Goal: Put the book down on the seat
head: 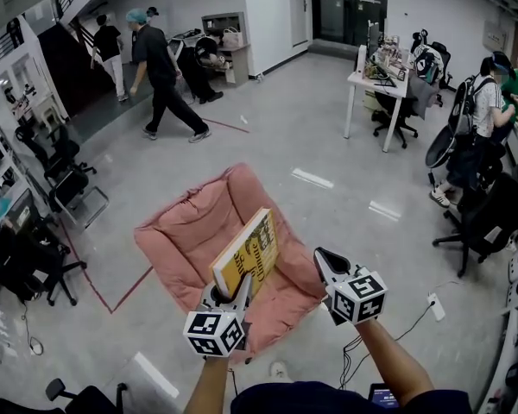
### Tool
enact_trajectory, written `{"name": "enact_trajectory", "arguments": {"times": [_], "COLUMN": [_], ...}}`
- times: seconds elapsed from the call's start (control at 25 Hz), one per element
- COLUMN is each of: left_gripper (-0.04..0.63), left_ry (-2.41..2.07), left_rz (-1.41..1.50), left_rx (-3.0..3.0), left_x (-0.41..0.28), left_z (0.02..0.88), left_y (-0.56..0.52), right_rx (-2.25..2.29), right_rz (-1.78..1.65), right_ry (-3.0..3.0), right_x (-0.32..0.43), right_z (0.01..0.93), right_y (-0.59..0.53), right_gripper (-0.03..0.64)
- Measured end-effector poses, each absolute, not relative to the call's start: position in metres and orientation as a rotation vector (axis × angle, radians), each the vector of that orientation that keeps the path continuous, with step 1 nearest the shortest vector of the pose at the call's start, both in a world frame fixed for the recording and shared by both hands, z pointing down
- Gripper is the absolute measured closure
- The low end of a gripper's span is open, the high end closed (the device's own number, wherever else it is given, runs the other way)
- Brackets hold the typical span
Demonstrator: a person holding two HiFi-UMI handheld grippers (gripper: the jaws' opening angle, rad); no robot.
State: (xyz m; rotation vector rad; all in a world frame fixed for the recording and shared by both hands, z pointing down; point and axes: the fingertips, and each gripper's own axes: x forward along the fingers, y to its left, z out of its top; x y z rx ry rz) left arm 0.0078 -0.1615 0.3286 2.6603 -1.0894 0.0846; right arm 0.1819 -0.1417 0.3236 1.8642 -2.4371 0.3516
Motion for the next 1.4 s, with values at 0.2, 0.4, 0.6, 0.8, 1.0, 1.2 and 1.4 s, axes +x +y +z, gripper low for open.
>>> {"name": "enact_trajectory", "arguments": {"times": [0.2, 0.4, 0.6, 0.8, 1.0, 1.2, 1.4], "left_gripper": [0.449, 0.449, 0.449, 0.449, 0.449, 0.449, 0.449], "left_ry": [-1.074, -1.070, -1.069, -1.064, -1.063, -1.061, -1.053], "left_rz": [0.087, 0.085, 0.079, 0.086, 0.094, 0.094, 0.114], "left_rx": [2.663, 2.661, 2.656, 2.651, 2.640, 2.636, 2.622], "left_x": [0.008, 0.004, -0.005, -0.011, -0.018, -0.021, -0.016], "left_z": [0.330, 0.333, 0.338, 0.344, 0.349, 0.352, 0.358], "left_y": [-0.173, -0.181, -0.190, -0.192, -0.190, -0.187, -0.183], "right_rx": [1.869, 1.868, 1.858, 1.849, 1.837, 1.839, 1.833], "right_rz": [0.356, 0.355, 0.344, 0.353, 0.361, 0.373, 0.386], "right_ry": [-2.424, -2.415, -2.418, -2.415, -2.410, -2.406, -2.394], "right_x": [0.180, 0.178, 0.165, 0.156, 0.149, 0.147, 0.149], "right_z": [0.325, 0.327, 0.328, 0.333, 0.337, 0.341, 0.345], "right_y": [-0.152, -0.162, -0.172, -0.177, -0.175, -0.171, -0.168], "right_gripper": [0.597, 0.597, 0.598, 0.597, 0.598, 0.597, 0.597]}}
